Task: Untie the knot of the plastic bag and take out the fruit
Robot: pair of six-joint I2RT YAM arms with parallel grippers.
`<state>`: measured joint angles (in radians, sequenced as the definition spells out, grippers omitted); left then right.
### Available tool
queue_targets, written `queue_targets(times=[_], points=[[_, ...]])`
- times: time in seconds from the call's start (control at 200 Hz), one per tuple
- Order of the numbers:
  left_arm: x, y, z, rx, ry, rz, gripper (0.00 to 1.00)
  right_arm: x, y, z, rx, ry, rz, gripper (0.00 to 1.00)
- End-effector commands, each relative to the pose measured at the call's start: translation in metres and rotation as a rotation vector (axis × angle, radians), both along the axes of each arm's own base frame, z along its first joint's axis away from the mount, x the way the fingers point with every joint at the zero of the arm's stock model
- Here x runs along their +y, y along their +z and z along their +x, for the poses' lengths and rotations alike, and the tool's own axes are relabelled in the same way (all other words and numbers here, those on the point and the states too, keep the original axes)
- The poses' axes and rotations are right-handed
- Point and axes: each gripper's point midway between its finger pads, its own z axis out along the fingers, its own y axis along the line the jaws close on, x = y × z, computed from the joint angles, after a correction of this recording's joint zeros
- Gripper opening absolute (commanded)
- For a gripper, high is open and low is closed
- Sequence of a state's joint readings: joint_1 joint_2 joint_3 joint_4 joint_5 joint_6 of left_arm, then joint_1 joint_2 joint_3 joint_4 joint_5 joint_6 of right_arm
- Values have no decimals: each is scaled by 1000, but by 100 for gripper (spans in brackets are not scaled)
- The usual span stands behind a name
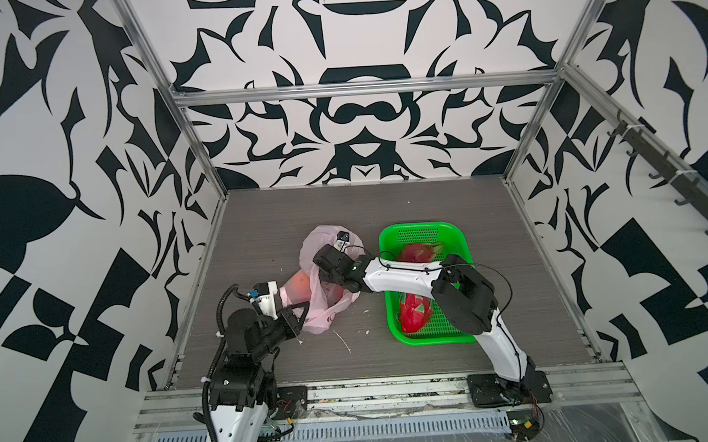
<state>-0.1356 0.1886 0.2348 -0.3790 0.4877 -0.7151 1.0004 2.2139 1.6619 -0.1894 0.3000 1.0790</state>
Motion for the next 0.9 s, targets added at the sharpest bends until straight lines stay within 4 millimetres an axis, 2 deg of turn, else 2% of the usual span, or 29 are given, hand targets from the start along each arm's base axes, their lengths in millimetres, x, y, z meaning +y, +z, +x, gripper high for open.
queue_targets(times=[0.0, 0.305, 0.58, 0.895], points=[[-5, -9, -6, 30, -33, -14, 0, -13, -14, 10, 48, -67, -20, 69], [-5, -9, -7, 34, -35, -17, 0, -17, -28, 18, 84, -139, -7, 69], [-5, -8, -4, 31, -23, -28, 0, -18, -40, 27, 114, -184, 17, 63], [-5, 0, 3, 18, -14, -50, 0, -18, -54, 30, 162, -254, 71, 62]])
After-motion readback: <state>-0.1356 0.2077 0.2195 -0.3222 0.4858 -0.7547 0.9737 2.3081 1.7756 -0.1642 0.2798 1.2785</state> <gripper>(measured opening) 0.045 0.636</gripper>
